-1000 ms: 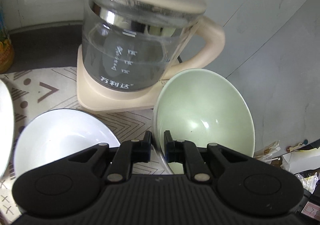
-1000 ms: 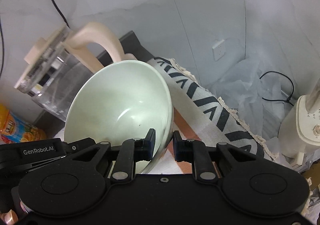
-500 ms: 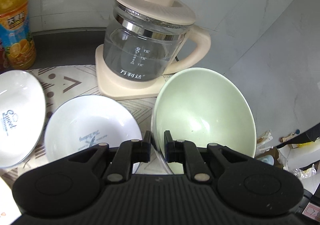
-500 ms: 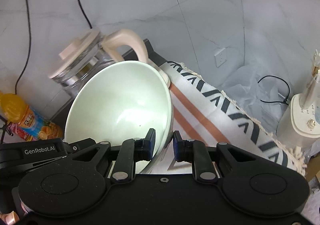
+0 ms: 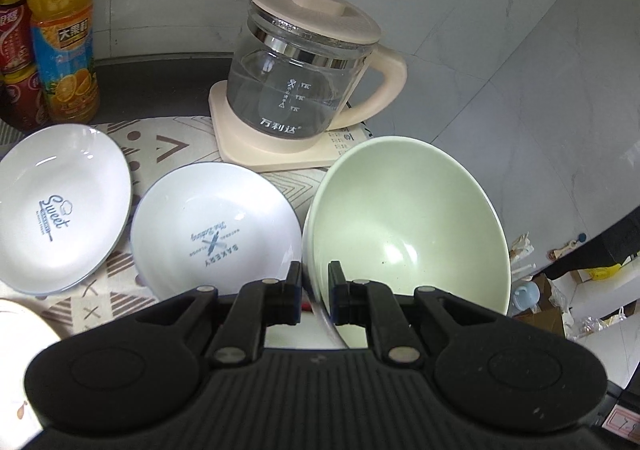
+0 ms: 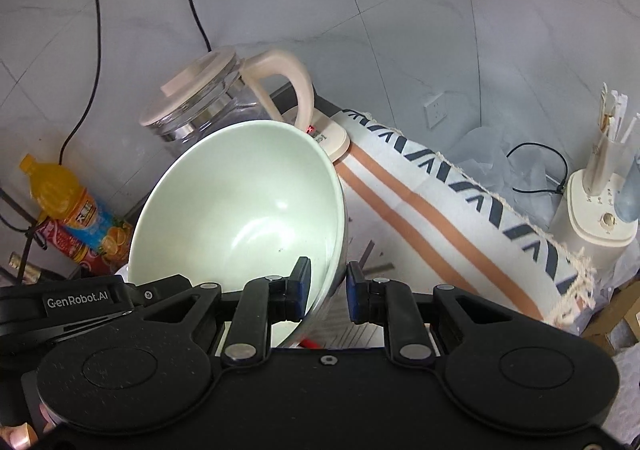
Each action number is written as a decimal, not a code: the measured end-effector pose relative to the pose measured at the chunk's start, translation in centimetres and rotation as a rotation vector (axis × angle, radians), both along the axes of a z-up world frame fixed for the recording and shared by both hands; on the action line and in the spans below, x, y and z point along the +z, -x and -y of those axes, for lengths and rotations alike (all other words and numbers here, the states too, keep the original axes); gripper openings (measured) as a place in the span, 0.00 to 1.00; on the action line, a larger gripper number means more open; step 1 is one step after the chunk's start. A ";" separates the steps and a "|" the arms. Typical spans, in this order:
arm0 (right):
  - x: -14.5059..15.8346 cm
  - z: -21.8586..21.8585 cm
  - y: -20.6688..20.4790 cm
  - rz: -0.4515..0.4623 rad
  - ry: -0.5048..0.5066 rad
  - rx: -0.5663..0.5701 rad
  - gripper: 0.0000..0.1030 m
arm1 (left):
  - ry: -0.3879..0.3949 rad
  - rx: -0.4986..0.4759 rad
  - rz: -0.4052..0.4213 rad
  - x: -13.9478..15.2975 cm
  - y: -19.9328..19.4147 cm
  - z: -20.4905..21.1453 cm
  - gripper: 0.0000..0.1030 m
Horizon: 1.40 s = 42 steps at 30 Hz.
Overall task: Organize plates and bowls
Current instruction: 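Lift the small green bowl and carry it toward the bowl stack, then lower the small green bowl into the large green bowl and open both grippers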
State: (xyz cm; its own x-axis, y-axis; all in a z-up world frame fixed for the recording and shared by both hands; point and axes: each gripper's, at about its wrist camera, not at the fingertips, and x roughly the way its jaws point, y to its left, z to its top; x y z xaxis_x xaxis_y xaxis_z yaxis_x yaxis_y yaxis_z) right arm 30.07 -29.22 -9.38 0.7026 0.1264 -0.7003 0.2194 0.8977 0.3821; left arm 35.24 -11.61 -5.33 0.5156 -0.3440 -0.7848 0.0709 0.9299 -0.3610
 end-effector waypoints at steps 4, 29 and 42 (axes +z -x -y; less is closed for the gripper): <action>0.1 -0.7 1.7 0.003 0.003 -0.008 0.18 | 0.003 -0.007 0.000 0.0 1.3 -0.6 0.11; -1.5 -4.3 8.1 -0.048 0.031 -0.028 0.19 | 0.040 -0.016 -0.092 -2.9 6.4 -4.3 0.14; -3.1 -5.4 8.2 -0.099 0.037 -0.025 0.19 | 0.024 -0.013 -0.151 -4.3 6.5 -5.0 0.14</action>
